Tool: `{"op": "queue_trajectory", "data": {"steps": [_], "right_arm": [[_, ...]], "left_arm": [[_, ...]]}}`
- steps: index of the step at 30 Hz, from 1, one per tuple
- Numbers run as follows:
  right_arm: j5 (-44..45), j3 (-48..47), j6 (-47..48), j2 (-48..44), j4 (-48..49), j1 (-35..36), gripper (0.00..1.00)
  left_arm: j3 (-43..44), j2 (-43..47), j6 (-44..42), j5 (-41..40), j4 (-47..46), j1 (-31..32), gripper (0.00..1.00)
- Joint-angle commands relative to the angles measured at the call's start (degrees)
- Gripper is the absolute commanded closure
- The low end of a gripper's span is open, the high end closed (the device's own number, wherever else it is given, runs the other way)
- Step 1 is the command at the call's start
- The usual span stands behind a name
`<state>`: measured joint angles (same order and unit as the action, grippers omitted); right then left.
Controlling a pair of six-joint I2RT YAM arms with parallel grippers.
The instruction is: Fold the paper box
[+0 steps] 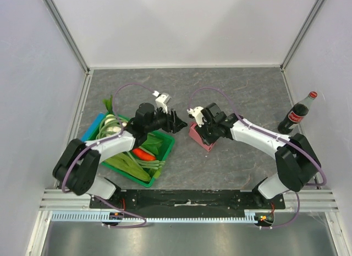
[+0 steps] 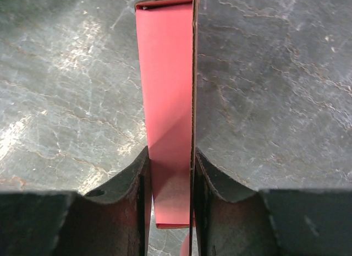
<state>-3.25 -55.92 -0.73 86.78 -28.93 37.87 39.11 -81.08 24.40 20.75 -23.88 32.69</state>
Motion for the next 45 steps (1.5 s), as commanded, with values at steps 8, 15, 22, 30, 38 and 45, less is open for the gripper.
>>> {"op": "queue_trajectory", "data": {"steps": [8, 15, 22, 30, 38, 45], "right_arm": [[-7.65, -3.31, 5.65, 2.78, -5.53, -1.74, 0.78], [-9.23, -4.46, 6.18, 2.87, -5.35, -2.88, 0.8], [-9.85, -4.46, 6.27, 3.13, -5.26, -3.33, 0.81], [-10.55, -4.46, 6.18, 3.04, -4.82, -3.33, 0.82], [-10.29, -4.55, 6.09, 2.6, -4.3, -3.33, 0.84], [-10.2, -4.46, 6.01, 2.43, -3.86, -3.33, 0.84]], "left_arm": [[10.36, -8.12, -20.52, 16.94, -2.41, -0.87, 0.51], [14.05, -11.2, -28.87, 21.79, 5.68, -0.96, 0.49], [15.2, -14.1, -30.82, 23.46, 4.99, -1.13, 0.53], [15.73, -16.13, -31.08, 21.35, 3.05, -0.7, 0.6], [16.08, -16.83, -30.91, 20.55, 2.96, 0.09, 0.66], [17.05, -17.89, -32.4, 19.86, 6.21, 0.8, 0.71]]}}
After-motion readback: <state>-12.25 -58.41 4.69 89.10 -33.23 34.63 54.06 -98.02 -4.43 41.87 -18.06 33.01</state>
